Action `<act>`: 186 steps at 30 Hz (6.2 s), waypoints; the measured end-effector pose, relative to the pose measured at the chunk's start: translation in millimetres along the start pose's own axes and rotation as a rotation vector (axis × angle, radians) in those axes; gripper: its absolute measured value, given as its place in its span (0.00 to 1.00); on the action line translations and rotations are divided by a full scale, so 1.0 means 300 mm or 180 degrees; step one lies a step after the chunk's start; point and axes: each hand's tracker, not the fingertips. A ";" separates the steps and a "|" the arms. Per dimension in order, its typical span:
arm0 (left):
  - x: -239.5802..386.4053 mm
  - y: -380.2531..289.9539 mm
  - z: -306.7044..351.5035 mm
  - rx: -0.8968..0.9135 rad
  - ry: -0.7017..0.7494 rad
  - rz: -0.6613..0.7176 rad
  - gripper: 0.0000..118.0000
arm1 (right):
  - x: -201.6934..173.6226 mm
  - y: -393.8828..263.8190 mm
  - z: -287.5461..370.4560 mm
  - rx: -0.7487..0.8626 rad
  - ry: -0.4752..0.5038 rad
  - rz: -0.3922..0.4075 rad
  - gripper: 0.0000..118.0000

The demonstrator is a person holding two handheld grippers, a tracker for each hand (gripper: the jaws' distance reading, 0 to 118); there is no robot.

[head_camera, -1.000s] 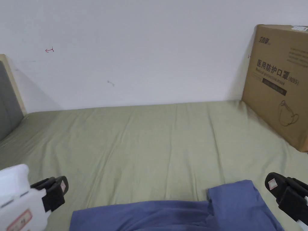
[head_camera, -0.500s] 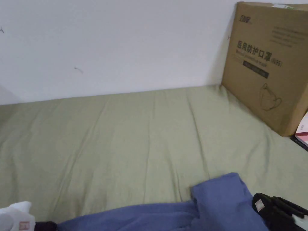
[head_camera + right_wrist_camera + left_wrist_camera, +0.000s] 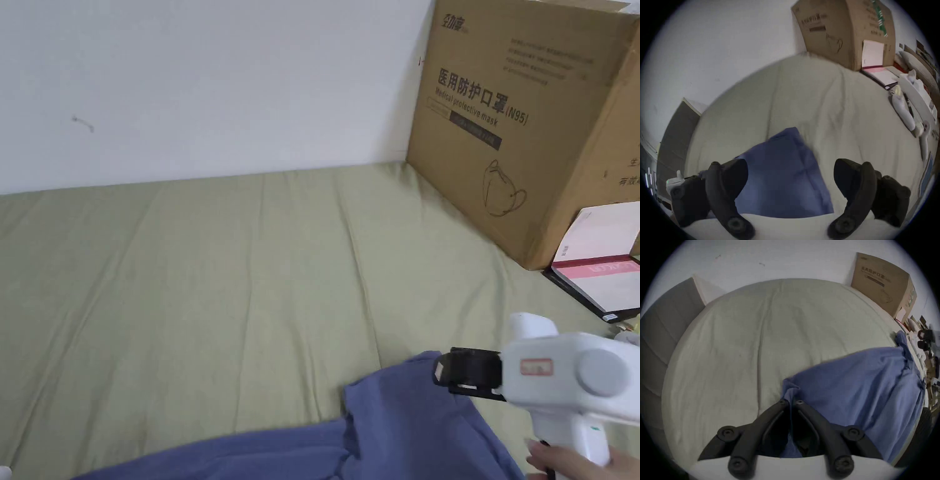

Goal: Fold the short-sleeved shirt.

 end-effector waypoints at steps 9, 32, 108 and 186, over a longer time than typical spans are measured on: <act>-0.012 -0.002 -0.031 0.0017 0.0052 -0.0064 0.03 | -0.023 0.129 -0.298 -0.0674 -0.0391 0.0253 0.70; -0.194 0.124 0.470 0.0771 0.0063 0.0678 0.03 | 0.025 0.090 0.499 0.0272 0.0128 0.0629 0.02; -0.130 -0.252 0.652 -0.0174 -0.0697 0.0538 0.76 | 0.272 -0.342 0.561 -0.1031 -0.0027 0.0642 0.79; 0.028 -0.337 0.705 0.0718 -0.0269 0.0663 0.02 | 0.292 -0.341 0.591 -0.0196 0.0454 0.0041 0.02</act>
